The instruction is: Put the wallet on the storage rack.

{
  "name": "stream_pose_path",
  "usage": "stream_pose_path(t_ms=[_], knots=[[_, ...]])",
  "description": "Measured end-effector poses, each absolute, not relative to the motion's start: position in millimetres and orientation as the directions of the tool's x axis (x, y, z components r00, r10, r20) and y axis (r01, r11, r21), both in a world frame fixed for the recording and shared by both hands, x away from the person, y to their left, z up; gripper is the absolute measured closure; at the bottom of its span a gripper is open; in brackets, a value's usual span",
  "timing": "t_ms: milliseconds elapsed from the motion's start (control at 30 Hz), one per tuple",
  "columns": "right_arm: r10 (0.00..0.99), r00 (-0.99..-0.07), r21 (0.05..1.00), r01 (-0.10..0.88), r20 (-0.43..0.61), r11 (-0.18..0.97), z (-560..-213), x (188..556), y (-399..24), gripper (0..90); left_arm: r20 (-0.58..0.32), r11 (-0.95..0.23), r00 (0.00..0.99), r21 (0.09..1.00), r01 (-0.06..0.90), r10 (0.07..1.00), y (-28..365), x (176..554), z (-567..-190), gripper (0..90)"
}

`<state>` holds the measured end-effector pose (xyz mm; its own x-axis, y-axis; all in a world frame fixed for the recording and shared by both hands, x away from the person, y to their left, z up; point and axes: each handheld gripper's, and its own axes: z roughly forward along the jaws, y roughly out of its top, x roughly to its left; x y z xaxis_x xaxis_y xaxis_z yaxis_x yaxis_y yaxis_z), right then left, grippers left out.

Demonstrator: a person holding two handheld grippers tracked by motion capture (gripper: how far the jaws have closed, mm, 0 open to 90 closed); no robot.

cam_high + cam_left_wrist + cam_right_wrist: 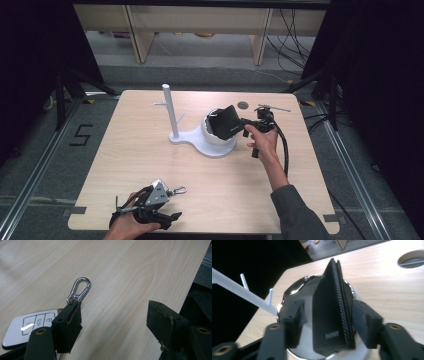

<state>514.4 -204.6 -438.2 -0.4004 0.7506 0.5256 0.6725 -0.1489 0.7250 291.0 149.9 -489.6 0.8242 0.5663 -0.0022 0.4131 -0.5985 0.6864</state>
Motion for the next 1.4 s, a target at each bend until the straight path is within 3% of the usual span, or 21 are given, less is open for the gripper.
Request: stream_pose_path(t_ms=[133, 300, 933, 1100, 1400], knots=[[0.735, -0.389, 0.719, 0.670, 0.555, -0.188, -436, 498, -213, 35.6, -0.005, -0.603, 0.827, 0.682, 0.414, 0.563, 150, 292, -490, 27.8], [0.768, -0.383, 0.740, 0.651, 0.513, -0.170, -437, 475, -227, 34.3, 0.000, -0.599, 0.829, 0.691, 0.405, 0.559, 150, 292, -490, 27.8], [0.760, -0.490, 0.774, 0.633, 0.427, -0.026, -440, 431, -231, 32.0, -0.002, -0.600, 0.828, 0.689, 0.407, 0.560, 152, 293, -490, 27.8], [0.789, -0.507, 0.783, 0.620, 0.348, 0.053, -441, 420, -230, 30.3, -0.006, -0.583, 0.813, 0.694, 0.423, 0.582, 155, 294, -488, 27.5], [0.764, -0.540, 0.755, 0.647, 0.353, 0.108, -456, 397, -222, 27.6, 0.009, -0.584, 0.803, 0.691, 0.426, 0.596, 160, 294, -486, 24.1]])
